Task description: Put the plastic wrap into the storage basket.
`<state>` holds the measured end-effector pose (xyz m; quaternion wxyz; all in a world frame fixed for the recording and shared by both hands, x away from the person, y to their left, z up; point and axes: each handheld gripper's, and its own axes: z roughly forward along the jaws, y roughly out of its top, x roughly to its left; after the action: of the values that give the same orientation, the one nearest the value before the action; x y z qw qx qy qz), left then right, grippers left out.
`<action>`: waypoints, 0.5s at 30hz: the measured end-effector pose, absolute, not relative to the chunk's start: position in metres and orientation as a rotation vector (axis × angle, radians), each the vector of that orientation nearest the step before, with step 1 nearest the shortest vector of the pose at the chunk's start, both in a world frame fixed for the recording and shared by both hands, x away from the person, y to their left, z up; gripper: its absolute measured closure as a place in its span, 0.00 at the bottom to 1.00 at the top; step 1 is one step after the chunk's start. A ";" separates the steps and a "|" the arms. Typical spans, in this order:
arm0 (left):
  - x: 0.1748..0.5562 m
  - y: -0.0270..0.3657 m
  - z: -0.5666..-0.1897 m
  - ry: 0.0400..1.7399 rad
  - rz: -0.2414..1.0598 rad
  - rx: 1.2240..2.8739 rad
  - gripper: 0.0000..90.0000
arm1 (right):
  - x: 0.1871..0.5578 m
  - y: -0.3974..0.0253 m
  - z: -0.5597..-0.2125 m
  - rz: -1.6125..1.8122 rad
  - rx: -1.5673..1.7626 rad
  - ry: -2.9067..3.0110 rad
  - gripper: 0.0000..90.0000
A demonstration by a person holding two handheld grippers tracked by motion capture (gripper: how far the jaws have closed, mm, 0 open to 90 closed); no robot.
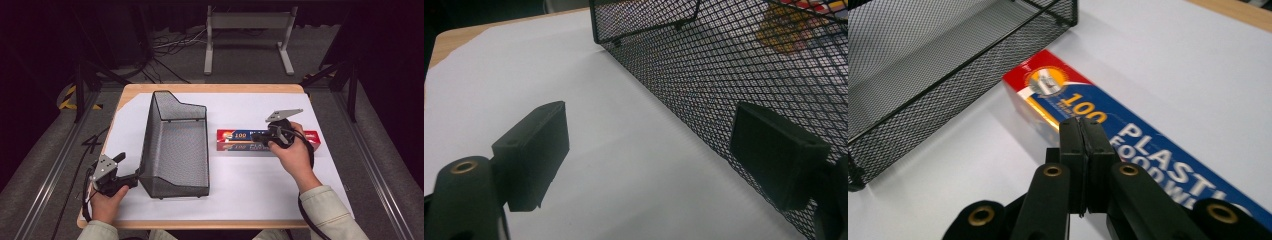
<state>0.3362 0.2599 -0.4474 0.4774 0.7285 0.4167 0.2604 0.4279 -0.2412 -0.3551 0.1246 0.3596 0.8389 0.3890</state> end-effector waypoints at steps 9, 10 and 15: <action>0.337 0.260 -0.448 1.020 0.632 1.781 0.18 | 0.438 -0.270 -0.342 1.130 1.110 2.375 1.00; 0.337 0.260 -0.448 1.020 0.633 1.780 0.18 | 0.439 -0.273 -0.341 1.122 1.116 2.372 1.00; 0.337 0.260 -0.449 1.025 0.633 1.780 0.18 | 0.446 -0.290 -0.337 1.086 1.173 2.340 1.00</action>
<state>0.3366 0.2595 -0.4489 0.4760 0.7283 0.4194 0.2591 0.4463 -0.2898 -0.3366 0.1533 0.4091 0.8159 0.3787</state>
